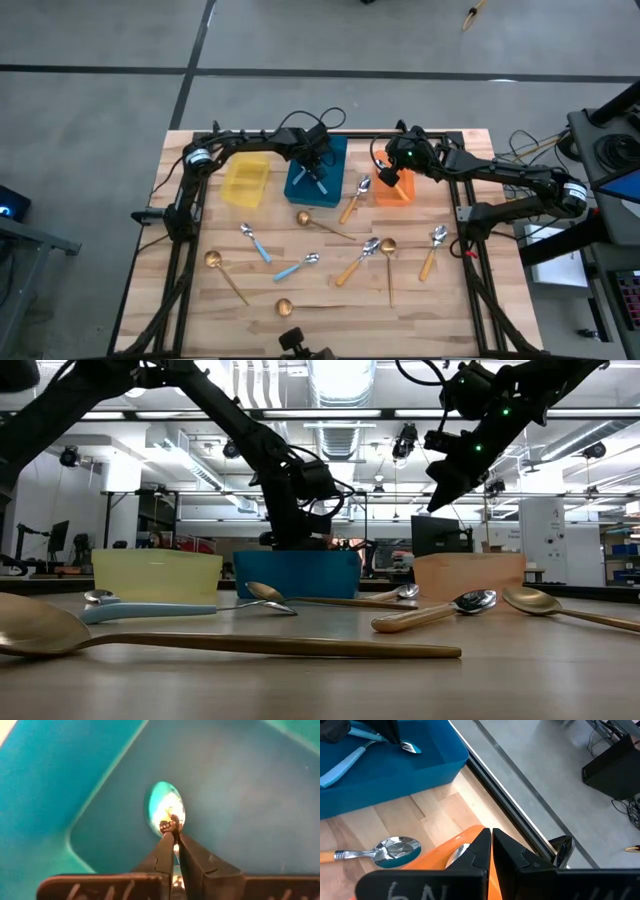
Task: Sort silverware by color (type)
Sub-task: Put the blue spoon into the blue bin
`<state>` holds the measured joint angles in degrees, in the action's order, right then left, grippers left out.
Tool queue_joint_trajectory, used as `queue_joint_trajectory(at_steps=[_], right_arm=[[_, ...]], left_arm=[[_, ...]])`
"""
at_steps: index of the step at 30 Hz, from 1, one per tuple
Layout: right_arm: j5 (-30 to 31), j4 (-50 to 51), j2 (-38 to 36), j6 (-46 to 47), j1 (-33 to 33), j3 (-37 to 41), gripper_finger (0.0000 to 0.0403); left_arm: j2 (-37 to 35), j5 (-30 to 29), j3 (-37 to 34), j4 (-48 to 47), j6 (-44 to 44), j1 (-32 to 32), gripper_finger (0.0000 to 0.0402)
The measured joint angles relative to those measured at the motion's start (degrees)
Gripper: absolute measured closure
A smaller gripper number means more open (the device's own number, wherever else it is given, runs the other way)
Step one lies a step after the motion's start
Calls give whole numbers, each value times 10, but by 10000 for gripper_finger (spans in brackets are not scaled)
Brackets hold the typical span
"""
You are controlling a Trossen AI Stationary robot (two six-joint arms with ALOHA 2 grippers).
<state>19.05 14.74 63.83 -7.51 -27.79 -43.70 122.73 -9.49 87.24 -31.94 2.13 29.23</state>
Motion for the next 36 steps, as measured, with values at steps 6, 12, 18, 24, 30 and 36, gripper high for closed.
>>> queue_joint_trajectory(at_steps=[6,12,18,24,30,36], right_arm=[[0,0,0,0,0,0,394],[0,0,0,0,0,0,394],[0,0,0,0,0,0,394],[0,0,0,0,0,0,394],[0,0,0,0,0,0,394],[0,0,0,0,0,0,394]], left_arm=[[-11,7,-2,-2,-7,0,401],[-17,139,-3,0,31,0,401],[-18,98,-3,11,48,-1,401],[-19,56,-2,19,91,-1,379],[-19,54,-2,19,157,-3,314],[-19,-18,-2,19,165,-3,237]])
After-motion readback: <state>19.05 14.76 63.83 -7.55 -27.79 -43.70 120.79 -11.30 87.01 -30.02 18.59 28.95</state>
